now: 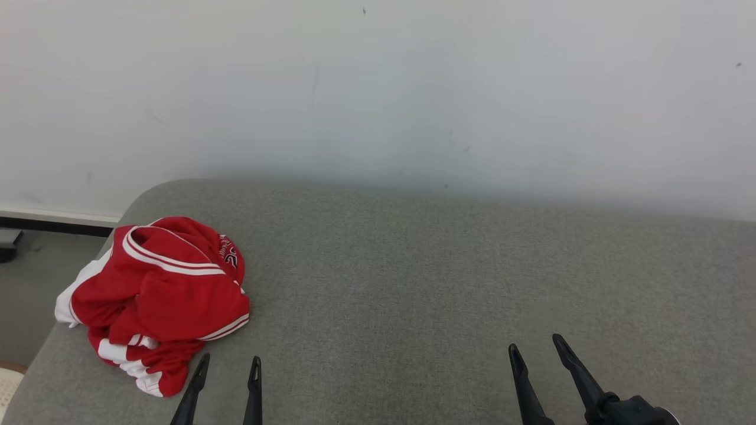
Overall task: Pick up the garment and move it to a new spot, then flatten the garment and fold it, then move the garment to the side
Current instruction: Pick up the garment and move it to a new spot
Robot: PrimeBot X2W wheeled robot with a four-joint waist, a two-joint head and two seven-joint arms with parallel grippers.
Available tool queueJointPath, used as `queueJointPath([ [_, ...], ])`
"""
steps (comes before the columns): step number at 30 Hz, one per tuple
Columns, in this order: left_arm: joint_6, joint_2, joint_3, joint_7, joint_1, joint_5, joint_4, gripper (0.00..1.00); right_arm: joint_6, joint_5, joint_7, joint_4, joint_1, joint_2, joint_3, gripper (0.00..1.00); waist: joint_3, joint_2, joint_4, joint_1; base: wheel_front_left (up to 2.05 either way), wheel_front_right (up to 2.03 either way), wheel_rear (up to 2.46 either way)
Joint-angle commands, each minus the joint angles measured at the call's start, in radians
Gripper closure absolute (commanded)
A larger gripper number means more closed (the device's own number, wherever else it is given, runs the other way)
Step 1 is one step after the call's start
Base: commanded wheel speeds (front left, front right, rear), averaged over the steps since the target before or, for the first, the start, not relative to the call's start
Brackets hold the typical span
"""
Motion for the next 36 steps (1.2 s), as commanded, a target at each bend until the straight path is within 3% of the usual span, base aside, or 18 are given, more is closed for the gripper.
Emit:
queueJointPath([
  [1,0.004,0.007,0.0,-0.005,0.0,0.001,-0.005,0.0,0.001,0.008,-0.001,-0.001,0.0,0.004,0.004,0.0,0.0,0.0,0.044,-0.0001,0.0,0.0,0.0],
  [22,0.015,0.019,0.003,-0.005,-0.005,0.0,-0.014,0.0,0.001,0.011,-0.001,0.0,0.002,0.019,0.012,0.0,0.002,0.0,0.212,-0.0001,0.0,0.0,0.0],
  [36,0.025,0.014,0.005,-0.005,-0.008,-0.007,-0.018,0.0,0.001,0.015,-0.001,0.003,0.006,0.019,0.01,0.0,0.015,0.0,0.258,-0.0001,0.0,0.0,0.0],
])
